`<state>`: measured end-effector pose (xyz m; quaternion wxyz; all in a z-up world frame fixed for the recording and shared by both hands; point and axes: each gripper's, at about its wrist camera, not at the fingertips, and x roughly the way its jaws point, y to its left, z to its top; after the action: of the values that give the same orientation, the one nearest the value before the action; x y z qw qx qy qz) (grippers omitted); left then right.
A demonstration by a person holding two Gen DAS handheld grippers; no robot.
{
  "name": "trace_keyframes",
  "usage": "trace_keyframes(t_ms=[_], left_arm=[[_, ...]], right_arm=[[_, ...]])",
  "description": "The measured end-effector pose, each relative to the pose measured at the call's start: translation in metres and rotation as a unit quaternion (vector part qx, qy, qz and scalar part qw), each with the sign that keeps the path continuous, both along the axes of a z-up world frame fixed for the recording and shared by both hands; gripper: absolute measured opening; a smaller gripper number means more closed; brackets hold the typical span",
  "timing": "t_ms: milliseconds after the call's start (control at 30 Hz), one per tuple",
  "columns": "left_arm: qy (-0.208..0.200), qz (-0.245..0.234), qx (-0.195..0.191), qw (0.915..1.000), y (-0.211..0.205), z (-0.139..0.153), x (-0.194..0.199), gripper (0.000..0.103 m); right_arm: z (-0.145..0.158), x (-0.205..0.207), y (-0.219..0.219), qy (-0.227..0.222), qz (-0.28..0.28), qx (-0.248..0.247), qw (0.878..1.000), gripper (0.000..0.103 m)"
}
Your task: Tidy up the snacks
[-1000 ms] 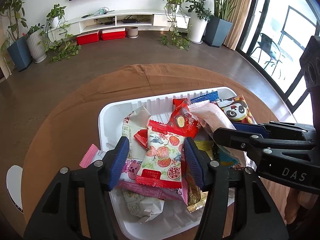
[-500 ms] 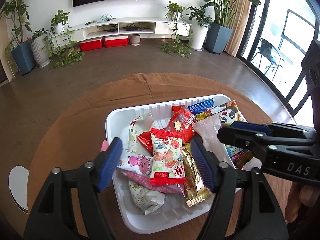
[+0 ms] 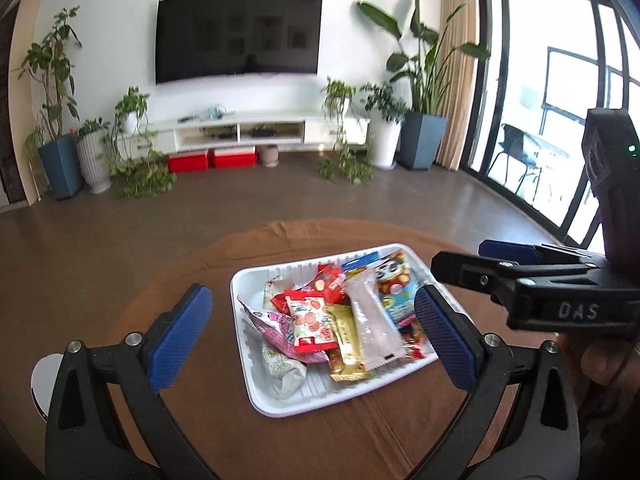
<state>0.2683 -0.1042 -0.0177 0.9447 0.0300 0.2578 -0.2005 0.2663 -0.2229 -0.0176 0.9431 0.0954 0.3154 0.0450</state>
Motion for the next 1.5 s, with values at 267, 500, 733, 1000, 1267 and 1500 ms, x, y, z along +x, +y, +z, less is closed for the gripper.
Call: trace_keyframes(t_ms=[267, 500, 733, 1000, 1267, 1500], left_arm=[[-0.141, 0.105, 0.025, 0.9841, 0.012, 0.055, -0.122, 0.103], [-0.15, 0.146, 0.015, 0.9777, 0.022, 0.078, -0.196, 0.103], [-0.122, 0.162, 0.021, 0.9789, 0.03, 0.086, -0.252, 0.103], [-0.057, 0.168, 0.031, 0.9835, 0.026, 0.057, -0.29, 0.103], [0.031, 0.157, 0.028, 0.9866, 0.016, 0.001, -0.278, 0.103], [0.08, 0.147, 0.031, 0.9854, 0.013, -0.038, -0.25, 0.103]], right_arm=[[0.058, -0.128, 0.003, -0.234, -0.047, -0.069, 0.969, 0.103], [0.091, -0.206, 0.012, -0.324, -0.06, -0.102, 0.939, 0.103], [0.097, -0.262, 0.01, -0.334, -0.061, -0.053, 0.939, 0.103], [0.06, -0.284, 0.016, -0.281, -0.071, -0.05, 0.956, 0.103], [0.008, -0.277, 0.022, -0.198, -0.078, -0.066, 0.975, 0.103], [-0.029, -0.259, 0.016, -0.115, -0.085, -0.066, 0.988, 0.103]])
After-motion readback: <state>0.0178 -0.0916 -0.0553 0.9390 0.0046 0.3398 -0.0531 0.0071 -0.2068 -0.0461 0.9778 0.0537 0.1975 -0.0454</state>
